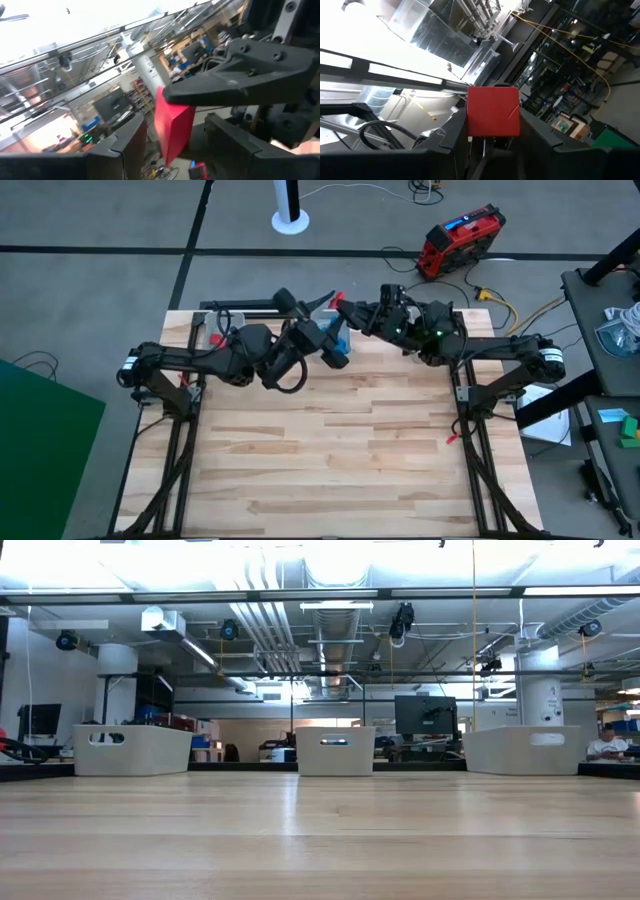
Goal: Sort blocks
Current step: Put the red block into the left gray bin
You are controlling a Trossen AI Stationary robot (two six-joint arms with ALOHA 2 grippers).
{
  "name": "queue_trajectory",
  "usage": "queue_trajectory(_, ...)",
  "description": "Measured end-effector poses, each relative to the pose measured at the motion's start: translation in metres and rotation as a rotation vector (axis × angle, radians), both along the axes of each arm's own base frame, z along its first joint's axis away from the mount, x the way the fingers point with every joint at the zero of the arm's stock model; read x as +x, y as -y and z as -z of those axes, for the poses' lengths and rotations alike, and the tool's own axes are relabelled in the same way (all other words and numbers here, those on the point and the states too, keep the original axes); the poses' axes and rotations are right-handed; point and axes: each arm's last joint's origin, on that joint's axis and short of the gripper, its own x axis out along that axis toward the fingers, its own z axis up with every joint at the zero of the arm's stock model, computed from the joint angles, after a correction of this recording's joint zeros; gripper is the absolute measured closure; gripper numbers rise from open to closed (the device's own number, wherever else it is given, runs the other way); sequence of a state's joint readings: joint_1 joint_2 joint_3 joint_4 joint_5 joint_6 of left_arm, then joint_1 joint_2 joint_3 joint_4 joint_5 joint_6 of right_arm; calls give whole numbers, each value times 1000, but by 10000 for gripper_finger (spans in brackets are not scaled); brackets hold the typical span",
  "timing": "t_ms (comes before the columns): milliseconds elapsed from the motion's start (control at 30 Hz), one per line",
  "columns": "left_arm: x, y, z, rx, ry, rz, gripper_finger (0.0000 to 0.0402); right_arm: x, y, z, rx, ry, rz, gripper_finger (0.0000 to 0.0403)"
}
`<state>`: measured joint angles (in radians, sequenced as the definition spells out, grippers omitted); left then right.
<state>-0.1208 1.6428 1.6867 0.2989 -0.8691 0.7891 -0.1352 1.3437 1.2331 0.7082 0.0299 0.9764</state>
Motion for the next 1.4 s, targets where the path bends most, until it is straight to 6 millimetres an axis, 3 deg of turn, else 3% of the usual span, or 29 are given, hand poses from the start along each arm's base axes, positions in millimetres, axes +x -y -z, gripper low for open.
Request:
queue_trajectory(300, 1, -4, 0, 7, 12, 38, 232, 0, 0, 0, -7, -1, 1, 277)
queue_trajectory(867, 2, -5, 0, 15, 7, 46, 334, 1, 1, 2, -1, -32, 19, 277)
queue_trajectory(1133, 1, -6, 0, 6, 2, 13, 337, 2, 1, 4, -8, -45, 29, 274)
queue_trajectory(1400, -12, -10, -5, -41, -14, -85, 339, 1, 3, 5, 8, -70, 34, 134)
